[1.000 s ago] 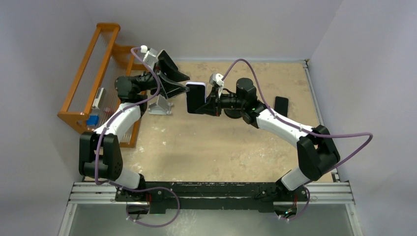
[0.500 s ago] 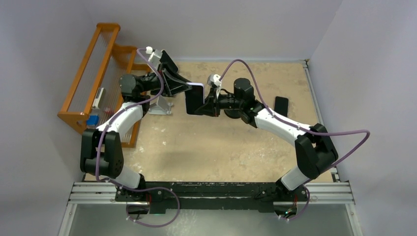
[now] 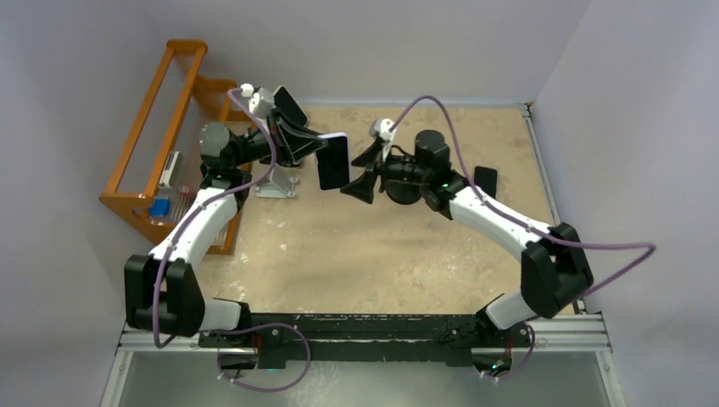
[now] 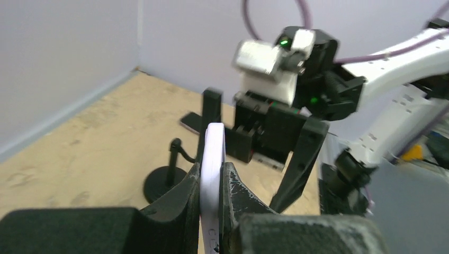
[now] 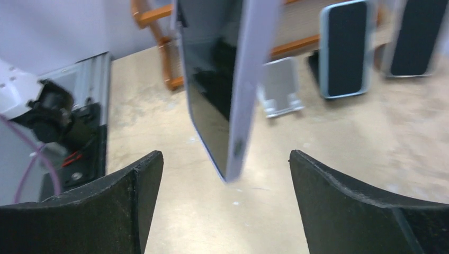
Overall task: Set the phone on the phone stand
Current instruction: Pick up the phone at the center of the board, then place the phone on the phone stand.
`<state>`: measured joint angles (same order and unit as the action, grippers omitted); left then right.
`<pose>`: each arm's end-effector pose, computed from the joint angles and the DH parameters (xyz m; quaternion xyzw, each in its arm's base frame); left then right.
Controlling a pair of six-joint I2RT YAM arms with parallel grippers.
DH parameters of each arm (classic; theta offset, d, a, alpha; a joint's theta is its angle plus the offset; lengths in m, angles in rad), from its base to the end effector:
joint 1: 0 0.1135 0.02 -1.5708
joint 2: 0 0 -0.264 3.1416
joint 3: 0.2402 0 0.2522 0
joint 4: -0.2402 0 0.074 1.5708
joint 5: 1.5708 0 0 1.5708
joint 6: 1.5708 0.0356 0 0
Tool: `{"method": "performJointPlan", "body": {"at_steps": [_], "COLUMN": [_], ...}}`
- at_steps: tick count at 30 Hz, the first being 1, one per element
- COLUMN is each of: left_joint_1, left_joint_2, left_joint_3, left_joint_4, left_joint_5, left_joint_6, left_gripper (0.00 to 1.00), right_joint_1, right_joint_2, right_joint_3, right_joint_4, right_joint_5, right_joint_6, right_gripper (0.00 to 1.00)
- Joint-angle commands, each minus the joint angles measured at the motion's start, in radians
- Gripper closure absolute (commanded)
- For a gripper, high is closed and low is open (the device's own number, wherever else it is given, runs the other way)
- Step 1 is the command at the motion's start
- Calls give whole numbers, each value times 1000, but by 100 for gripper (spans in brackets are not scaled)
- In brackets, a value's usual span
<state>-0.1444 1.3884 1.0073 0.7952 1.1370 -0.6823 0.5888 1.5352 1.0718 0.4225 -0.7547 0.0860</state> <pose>0.2955 -0.0756 0.3735 0.3122 0.5639 -0.5530 0.5280 0.2828 0.2182 0.3174 -0.4140 0.5861 0.4639 0.5195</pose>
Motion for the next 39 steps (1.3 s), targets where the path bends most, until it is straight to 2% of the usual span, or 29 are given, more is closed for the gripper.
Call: {"method": "performJointPlan", "body": {"at_steps": [1, 5, 8, 15, 21, 27, 39], "left_joint_1": [3, 3, 3, 3, 3, 3, 6], "left_joint_2": [-136, -192, -237, -311, -270, -167, -46], "left_joint_3": [-29, -88, -169, -466, -591, -619, -671], "left_joint_4": [-232, -265, -242, 128, 445, 677, 802], "left_joint_5": [-310, -544, -743, -1010, -1101, -1147, -1225], "left_joint_6": [243, 301, 346, 401, 444, 457, 450], "left_gripper": [100, 100, 100, 100, 100, 100, 100], "right_joint_1": [-112, -170, -172, -171, -171, -171, -171], "right_joint_2": [-184, -314, -384, -456, -461, -455, -424], "right_joint_3": [-50, -150, -193, -303, -326, -327, -328], "right_joint_4": [84, 176, 177, 261, 298, 301, 286], "right_joint_5": [108, 114, 111, 26, -36, -55, -49], "right_joint_6": [33, 107, 113, 182, 208, 208, 200], "right_gripper": [8, 5, 4, 4, 4, 4, 4]}}
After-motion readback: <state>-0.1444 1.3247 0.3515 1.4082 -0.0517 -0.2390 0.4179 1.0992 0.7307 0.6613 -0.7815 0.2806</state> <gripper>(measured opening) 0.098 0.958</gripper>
